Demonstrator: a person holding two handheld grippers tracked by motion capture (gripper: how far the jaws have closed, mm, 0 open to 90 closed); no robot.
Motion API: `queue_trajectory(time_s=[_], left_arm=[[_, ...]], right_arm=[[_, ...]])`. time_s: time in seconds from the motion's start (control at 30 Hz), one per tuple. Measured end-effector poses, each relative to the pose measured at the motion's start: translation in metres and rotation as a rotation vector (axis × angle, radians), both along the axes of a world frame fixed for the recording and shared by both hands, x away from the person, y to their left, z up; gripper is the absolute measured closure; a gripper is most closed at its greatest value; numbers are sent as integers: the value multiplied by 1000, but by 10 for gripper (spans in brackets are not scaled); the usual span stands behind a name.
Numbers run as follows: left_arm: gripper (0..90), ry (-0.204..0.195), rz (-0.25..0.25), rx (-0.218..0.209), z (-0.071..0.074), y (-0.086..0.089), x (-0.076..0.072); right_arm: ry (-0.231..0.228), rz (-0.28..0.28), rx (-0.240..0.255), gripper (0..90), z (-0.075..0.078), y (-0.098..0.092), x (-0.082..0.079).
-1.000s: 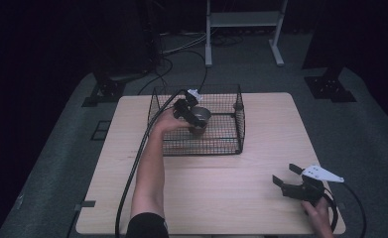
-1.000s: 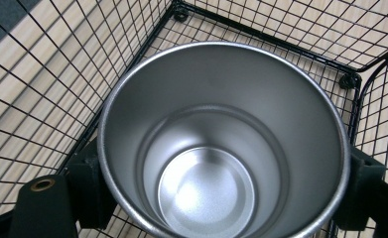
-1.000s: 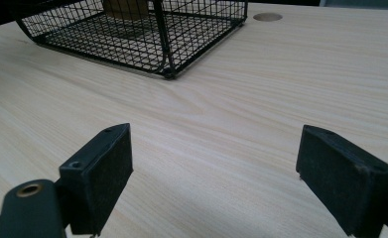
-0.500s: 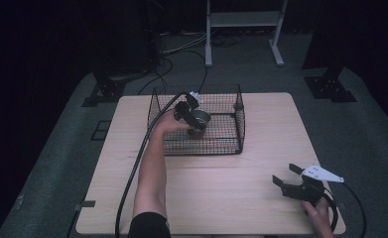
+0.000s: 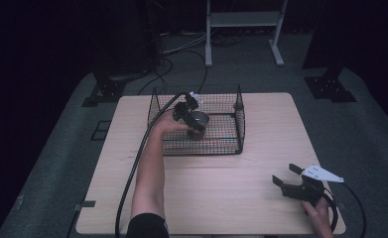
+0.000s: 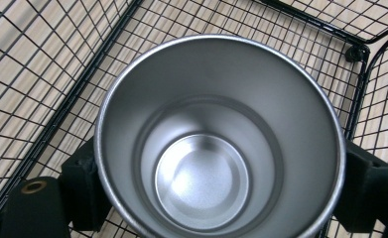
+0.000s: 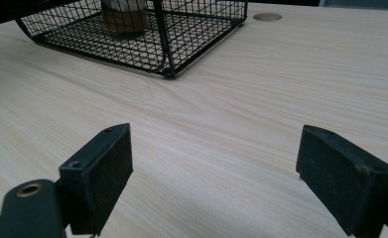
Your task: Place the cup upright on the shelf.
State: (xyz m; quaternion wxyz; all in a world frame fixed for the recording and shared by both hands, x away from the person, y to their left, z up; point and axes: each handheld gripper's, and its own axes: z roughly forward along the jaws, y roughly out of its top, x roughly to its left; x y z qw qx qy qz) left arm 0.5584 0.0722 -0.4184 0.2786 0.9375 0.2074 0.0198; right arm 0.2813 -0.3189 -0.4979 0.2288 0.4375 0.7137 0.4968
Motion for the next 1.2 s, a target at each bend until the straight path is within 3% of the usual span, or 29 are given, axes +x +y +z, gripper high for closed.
queue_trajectory(time_s=[0.3,0.7,1.2], left_arm=[[101,-13,-1,25,3,1,-1],[90,-38,5,18,10,2,-3],[72,-103,4,-25,29,6,-10]], right_arm=[[0,1,-1,137,0,0,0],[-1,0,0,137,0,0,0],[3,1,5,137,0,-1,0]])
